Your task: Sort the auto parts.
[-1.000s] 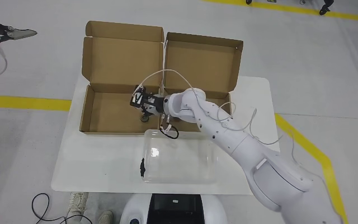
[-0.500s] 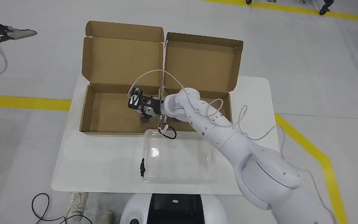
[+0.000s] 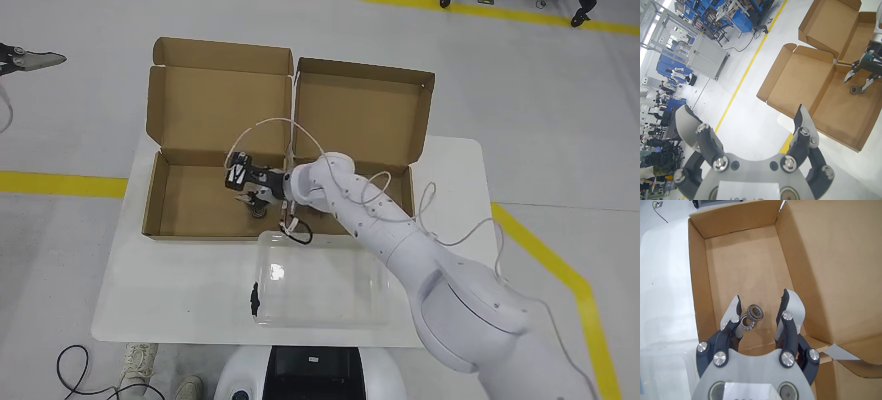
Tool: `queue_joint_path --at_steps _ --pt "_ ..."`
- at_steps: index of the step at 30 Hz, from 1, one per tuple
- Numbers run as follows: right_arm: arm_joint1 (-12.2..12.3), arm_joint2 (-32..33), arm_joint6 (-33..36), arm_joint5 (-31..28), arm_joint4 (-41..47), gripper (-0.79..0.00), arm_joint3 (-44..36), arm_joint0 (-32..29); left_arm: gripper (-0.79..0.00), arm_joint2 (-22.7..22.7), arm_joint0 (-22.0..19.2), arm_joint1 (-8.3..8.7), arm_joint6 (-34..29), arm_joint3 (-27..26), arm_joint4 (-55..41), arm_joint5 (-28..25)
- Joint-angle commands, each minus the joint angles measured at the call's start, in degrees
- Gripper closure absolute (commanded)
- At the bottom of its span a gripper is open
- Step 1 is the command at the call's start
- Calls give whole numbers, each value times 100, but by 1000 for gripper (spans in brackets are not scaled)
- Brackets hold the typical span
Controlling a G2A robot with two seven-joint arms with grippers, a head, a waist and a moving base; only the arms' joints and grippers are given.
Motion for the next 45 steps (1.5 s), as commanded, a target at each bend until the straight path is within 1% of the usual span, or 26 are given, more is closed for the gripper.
queue_joint_path --at_steps 1,7,11,14,16,17,21,22,26,30,31,33,35,39,45 --pt "2 24 -127 -4 -49 -379 -32 28 -785 0 0 0 0 0 0 0" --pt "97 146 -626 2 -262 -391 -385 -3 -785 0 0 0 0 0 0 0" --pt "240 272 -807 16 -420 -456 -828 -151 -785 0 0 0 0 0 0 0" --pt "403 440 -931 46 -515 -548 -1242 -346 -785 0 0 0 0 0 0 0" --pt "548 594 -995 93 -611 -591 -1530 -515 -785 0 0 0 0 0 0 0" --pt "628 690 -1030 123 -648 -616 -1685 -623 -785 0 0 0 0 0 0 0" --pt "1015 1214 -1088 328 -876 -773 -2347 -1138 -785 0 0 0 0 0 0 0" --pt "1123 1374 -1090 378 -947 -785 -2566 -1307 -785 0 0 0 0 0 0 0" --pt "1562 2117 -926 512 -1281 -785 -3744 -2162 -785 0 0 0 0 0 0 0" --pt "1945 2953 -567 496 -1538 -785 -5179 -3230 -785 0 0 0 0 0 0 0" --pt "2045 3210 -443 466 -1604 -785 -5630 -3578 -785 0 0 0 0 0 0 0" --pt "2148 3494 -337 406 -1635 -785 -6143 -3985 -785 0 0 0 0 0 0 0" --pt "2247 3768 -360 217 -1649 -785 -6664 -4387 -785 0 0 0 0 0 0 0" --pt "2398 4226 -520 -105 -1709 -785 -7198 -4942 -785 0 0 0 0 0 0 0" --pt "2564 4991 -758 -14 -1648 -785 -7615 -5713 -785 0 0 0 0 0 0 0"
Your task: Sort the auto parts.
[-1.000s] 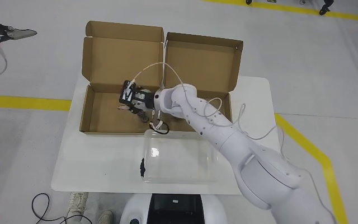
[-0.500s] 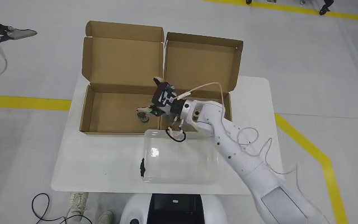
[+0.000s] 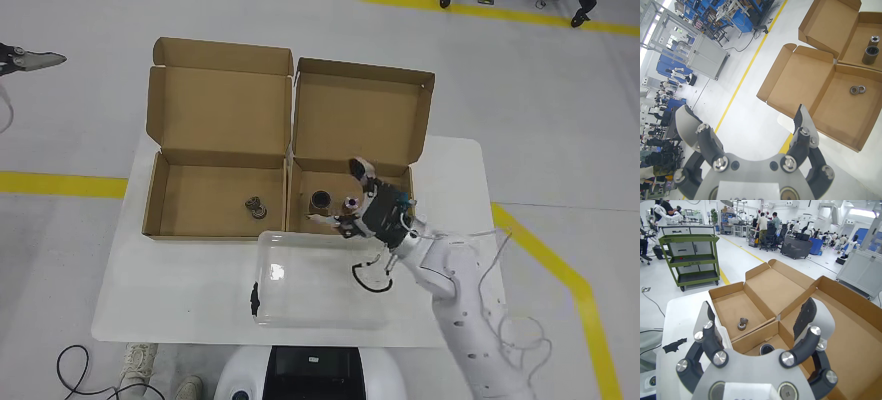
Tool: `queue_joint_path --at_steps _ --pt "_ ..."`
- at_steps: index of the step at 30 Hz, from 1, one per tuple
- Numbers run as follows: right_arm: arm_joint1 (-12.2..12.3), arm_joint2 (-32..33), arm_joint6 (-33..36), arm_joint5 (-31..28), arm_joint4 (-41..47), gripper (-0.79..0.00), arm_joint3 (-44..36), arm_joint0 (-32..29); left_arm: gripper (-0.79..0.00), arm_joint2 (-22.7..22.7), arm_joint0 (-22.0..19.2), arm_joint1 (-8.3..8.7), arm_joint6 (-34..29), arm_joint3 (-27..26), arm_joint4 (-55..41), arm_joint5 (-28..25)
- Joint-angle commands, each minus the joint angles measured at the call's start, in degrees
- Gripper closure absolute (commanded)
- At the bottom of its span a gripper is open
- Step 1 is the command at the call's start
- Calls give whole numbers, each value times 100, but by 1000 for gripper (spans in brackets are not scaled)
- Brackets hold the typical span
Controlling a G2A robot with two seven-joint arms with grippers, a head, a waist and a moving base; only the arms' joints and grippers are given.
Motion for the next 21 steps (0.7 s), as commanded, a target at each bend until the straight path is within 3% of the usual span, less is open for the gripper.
queue_joint_path --at_steps 1,12,21 --pt "41 237 -88 36 60 -785 -109 -240 -785 0 0 0 0 0 0 0" --pt "208 1323 -556 914 38 -785 -1320 -1973 -785 0 0 0 0 0 0 0" --pt "269 1576 -580 1138 71 -785 -1677 -2477 -785 0 0 0 0 0 0 0"
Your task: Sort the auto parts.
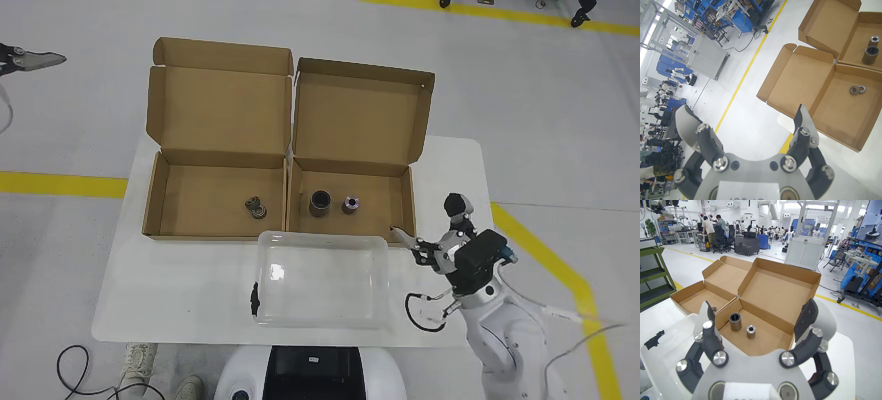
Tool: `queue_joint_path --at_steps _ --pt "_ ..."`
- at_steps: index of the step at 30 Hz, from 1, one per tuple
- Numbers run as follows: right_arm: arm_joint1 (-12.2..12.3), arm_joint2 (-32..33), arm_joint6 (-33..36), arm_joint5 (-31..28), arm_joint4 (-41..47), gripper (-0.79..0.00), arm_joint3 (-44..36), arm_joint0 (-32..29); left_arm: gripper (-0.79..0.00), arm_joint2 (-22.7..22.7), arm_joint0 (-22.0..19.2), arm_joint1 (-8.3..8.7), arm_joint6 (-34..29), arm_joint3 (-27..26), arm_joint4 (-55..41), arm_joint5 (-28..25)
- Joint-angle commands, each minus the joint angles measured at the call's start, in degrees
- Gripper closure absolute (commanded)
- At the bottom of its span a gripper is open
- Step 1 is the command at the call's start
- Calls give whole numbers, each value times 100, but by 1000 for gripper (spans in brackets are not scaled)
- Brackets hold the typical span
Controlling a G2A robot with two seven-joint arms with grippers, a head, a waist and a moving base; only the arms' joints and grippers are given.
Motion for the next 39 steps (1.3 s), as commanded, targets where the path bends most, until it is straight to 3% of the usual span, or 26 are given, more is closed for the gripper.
queue_joint_path --at_steps 1,20,39 --pt "9 19 -8 22 -1 -785 -46 -36 -785 0 0 0 0 0 0 0" --pt "69 241 -508 697 -75 -785 -457 -772 -785 0 0 0 0 0 0 0" --pt "69 241 -508 696 -75 -785 -457 -772 -784 0 0 0 0 0 0 0"
